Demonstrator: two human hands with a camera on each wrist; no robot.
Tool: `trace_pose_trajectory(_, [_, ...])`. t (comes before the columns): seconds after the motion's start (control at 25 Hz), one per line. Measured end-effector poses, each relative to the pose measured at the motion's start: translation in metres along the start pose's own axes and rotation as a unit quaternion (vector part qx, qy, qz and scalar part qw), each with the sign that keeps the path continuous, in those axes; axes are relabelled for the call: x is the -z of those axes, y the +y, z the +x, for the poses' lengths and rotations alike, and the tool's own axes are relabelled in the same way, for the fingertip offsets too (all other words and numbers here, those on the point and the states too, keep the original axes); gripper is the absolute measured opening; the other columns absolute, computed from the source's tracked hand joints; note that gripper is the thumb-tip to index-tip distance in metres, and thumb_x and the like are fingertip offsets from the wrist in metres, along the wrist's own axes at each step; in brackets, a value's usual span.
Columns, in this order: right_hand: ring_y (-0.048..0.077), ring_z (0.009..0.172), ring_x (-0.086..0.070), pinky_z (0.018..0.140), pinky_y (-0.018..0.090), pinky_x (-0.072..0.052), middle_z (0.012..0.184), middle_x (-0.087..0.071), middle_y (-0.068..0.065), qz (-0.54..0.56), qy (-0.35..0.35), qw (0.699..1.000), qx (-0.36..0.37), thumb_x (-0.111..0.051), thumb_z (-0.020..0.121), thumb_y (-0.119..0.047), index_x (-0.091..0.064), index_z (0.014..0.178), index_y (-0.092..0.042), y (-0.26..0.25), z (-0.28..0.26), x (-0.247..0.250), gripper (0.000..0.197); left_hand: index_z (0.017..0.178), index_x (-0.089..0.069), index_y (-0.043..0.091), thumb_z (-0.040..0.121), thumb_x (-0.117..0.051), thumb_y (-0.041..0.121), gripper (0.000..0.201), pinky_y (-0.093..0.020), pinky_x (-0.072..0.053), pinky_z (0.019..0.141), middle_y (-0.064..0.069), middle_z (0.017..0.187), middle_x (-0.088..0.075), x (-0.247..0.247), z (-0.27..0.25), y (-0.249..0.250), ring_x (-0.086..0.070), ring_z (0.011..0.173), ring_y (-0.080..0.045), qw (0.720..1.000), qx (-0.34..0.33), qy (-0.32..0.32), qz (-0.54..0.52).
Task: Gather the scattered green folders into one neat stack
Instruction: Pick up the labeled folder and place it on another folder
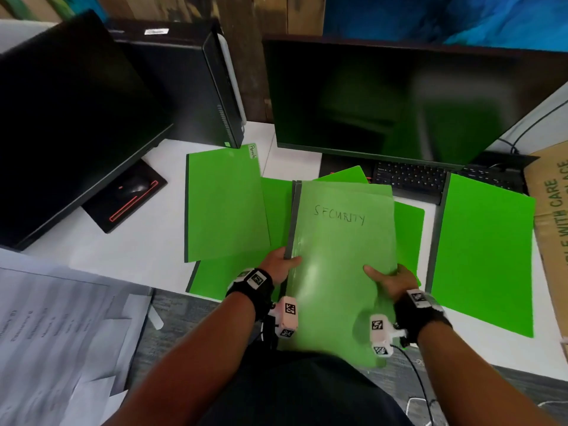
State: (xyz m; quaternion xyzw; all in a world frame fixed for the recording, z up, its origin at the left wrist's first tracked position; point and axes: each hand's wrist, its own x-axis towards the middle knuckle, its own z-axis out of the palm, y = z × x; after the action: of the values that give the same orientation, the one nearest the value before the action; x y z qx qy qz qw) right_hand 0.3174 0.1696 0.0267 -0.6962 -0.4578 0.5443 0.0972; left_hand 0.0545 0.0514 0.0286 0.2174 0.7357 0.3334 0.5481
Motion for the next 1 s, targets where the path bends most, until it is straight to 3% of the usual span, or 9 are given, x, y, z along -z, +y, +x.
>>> trace_pose_trajectory(0.16, [0.03,0.084,-0.065,0.077,0.041,-0.054,0.106,-0.069,0.021,0.153,-0.11,0.982,-0.021,-0.069,0.08,-0.001,-0.058,0.125,0.004,-0.01,0.01,0.006,0.047,0.113,-0.063,0.013,0.091,-0.061,0.035,0.031,-0.029,-0.045,0.08,-0.006,0.109,-0.064,0.011,0.005,0.02,-0.058,0.092,-0.021,0.995,-0.004,0.061,0.076])
trace_pose_trajectory(0.2, [0.029,0.082,-0.064,0.075,0.039,-0.054,0.099,-0.07,0.016,0.162,-0.105,0.981,-0.012,-0.064,0.083,0.003,-0.058,0.126,0.004,-0.01,0.013,0.004,0.043,0.124,-0.058,0.014,0.09,-0.062,0.035,0.04,-0.035,-0.046,0.09,-0.009,0.128,-0.059,0.019,0.01,0.021,-0.057,0.107,-0.025,0.99,0.002,0.102,0.096])
trace_pose_trajectory(0.28, [0.028,0.081,-0.065,0.077,0.04,-0.054,0.084,-0.074,0.004,0.159,-0.094,0.983,0.0,-0.062,0.084,0.006,-0.059,0.124,0.002,-0.005,0.02,-0.001,0.04,0.15,-0.029,0.022,0.088,-0.063,0.039,0.073,-0.051,-0.03,0.112,-0.008,0.161,-0.02,0.044,0.018,0.012,-0.025,0.145,-0.032,0.962,0.047,0.186,0.193])
trace_pose_trajectory(0.4, [0.032,0.088,-0.065,0.09,0.05,-0.051,0.09,-0.076,0.006,0.147,-0.103,0.984,-0.002,-0.063,0.084,0.005,-0.059,0.125,-0.002,0.004,0.026,-0.006,0.042,0.155,-0.002,0.028,0.086,-0.062,0.027,0.09,-0.06,-0.007,0.117,-0.006,0.164,0.012,0.065,0.019,-0.018,0.008,0.149,-0.035,0.903,0.098,0.117,0.401])
trace_pose_trajectory(0.48, [0.036,0.102,-0.064,0.098,0.055,-0.046,0.113,-0.07,0.015,0.141,-0.114,0.983,0.0,-0.065,0.084,0.0,-0.061,0.122,-0.009,0.005,0.028,-0.008,0.04,0.155,-0.001,0.025,0.083,-0.06,0.009,0.094,-0.059,-0.005,0.117,-0.01,0.164,0.011,0.056,0.01,-0.034,0.005,0.149,-0.038,0.868,0.08,0.069,0.485])
trace_pose_trajectory(0.6, [0.041,0.111,-0.061,0.097,0.054,-0.047,0.125,-0.064,0.021,0.149,-0.127,0.981,-0.003,-0.063,0.085,0.0,-0.06,0.118,-0.014,0.002,0.027,-0.008,0.036,0.146,-0.032,0.019,0.082,-0.056,0.008,0.069,-0.056,-0.018,0.116,-0.012,0.156,-0.029,0.038,-0.005,-0.039,-0.027,0.143,-0.033,0.823,0.031,0.045,0.566])
trace_pose_trajectory(0.72, [0.037,0.1,-0.063,0.081,0.045,-0.055,0.123,-0.063,0.023,0.164,-0.14,0.976,-0.003,-0.06,0.086,0.003,-0.059,0.121,-0.012,-0.004,0.025,-0.009,0.038,0.133,-0.048,0.02,0.088,-0.057,0.031,0.048,-0.049,-0.032,0.109,-0.008,0.139,-0.053,0.064,-0.005,-0.024,-0.047,0.129,-0.028,0.858,0.021,0.136,0.495])
trace_pose_trajectory(0.88, [0.034,0.101,-0.062,0.074,0.037,-0.053,0.124,-0.063,0.023,0.159,-0.135,0.978,-0.005,-0.059,0.086,0.004,-0.054,0.13,-0.005,0.0,0.02,-0.007,0.044,0.153,-0.013,0.016,0.071,-0.071,0.061,0.11,-0.054,-0.023,0.115,-0.013,0.162,-0.014,0.118,0.018,-0.019,-0.016,0.147,-0.032,0.906,0.184,0.262,0.276])
trace_pose_trajectory(1.0, [0.035,0.105,-0.062,0.077,0.038,-0.051,0.124,-0.063,0.022,0.159,-0.133,0.978,-0.009,-0.06,0.086,0.003,-0.054,0.13,-0.004,0.0,0.017,-0.007,0.045,0.149,-0.015,0.01,0.051,-0.081,0.066,0.13,-0.054,-0.032,0.108,-0.016,0.151,-0.027,0.117,0.027,-0.026,-0.026,0.139,-0.034,0.888,0.251,0.264,0.282])
